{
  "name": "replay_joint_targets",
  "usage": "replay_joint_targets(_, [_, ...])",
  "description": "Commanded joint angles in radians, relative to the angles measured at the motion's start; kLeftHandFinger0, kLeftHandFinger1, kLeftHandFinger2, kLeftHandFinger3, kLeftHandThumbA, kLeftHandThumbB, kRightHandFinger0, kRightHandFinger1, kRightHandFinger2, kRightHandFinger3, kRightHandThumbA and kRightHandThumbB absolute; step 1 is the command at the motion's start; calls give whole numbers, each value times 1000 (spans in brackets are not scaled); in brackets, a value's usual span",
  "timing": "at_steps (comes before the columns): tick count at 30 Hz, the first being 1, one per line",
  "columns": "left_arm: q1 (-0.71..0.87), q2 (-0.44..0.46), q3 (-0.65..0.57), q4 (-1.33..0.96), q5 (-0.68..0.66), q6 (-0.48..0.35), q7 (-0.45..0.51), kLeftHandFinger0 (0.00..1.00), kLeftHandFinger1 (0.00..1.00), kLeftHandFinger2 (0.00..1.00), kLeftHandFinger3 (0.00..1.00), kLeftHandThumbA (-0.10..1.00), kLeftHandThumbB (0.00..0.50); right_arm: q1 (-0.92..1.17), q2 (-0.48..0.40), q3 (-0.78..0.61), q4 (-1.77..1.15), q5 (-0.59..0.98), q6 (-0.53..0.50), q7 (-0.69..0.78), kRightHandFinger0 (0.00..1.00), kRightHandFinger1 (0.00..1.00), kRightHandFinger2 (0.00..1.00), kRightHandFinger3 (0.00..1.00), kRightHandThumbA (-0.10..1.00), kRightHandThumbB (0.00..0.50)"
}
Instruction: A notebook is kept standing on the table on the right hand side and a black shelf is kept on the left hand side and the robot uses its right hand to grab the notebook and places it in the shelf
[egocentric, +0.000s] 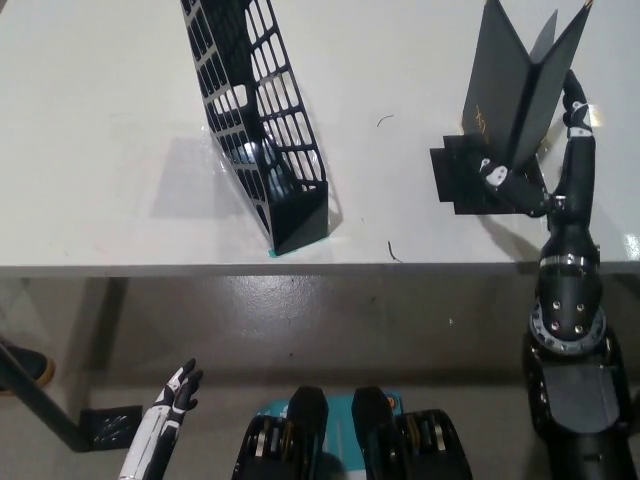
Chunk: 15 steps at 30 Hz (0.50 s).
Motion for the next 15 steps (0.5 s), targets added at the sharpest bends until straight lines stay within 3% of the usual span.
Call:
replay_joint_targets(1, [0,5,-3,-8,-6,-45,-7,1000,1000,1000,1000,1000,139,-101,-7,-23,46,53,21,-70,1000,1000,1000,1000,1000,460])
replay_joint_targets(4, [5,3,-3,-11,-6,-49,-5,1000,1000,1000,1000,1000,139,-134,0,-36,88,70,37,-92,1000,1000,1000,1000,1000,463])
replay_joint_targets(5, [6,4,-5,-5,-1,-55,-5,1000,1000,1000,1000,1000,142,-174,6,-51,152,93,4,-119,1000,1000,1000,1000,1000,403])
replay_joint_targets(7, [6,5,-6,-2,5,-59,-2,1000,1000,1000,1000,1000,145,-198,5,-56,190,106,-6,-128,1000,1000,1000,1000,1000,400])
replay_joint_targets(10, [11,4,-8,4,8,-69,-1,1000,1000,1000,1000,1000,144,-307,2,-99,355,190,-46,-134,1000,1000,1000,1000,1000,423])
replay_joint_targets(11, [12,3,-8,3,3,-67,-4,1000,1000,1000,1000,1000,148,-349,-2,-121,419,222,-47,-130,1000,1000,1000,1000,1000,461])
replay_joint_targets(12, [15,1,-9,1,1,-69,-5,1000,1000,1000,1000,1000,147,-409,-6,-164,504,287,-39,-103,1000,1000,1000,1000,1000,465])
replay_joint_targets(15, [13,2,-9,-2,-14,-64,-16,1000,1000,1000,1000,1000,146,-544,-21,-347,670,538,-56,70,1000,1000,1000,1000,1000,380])
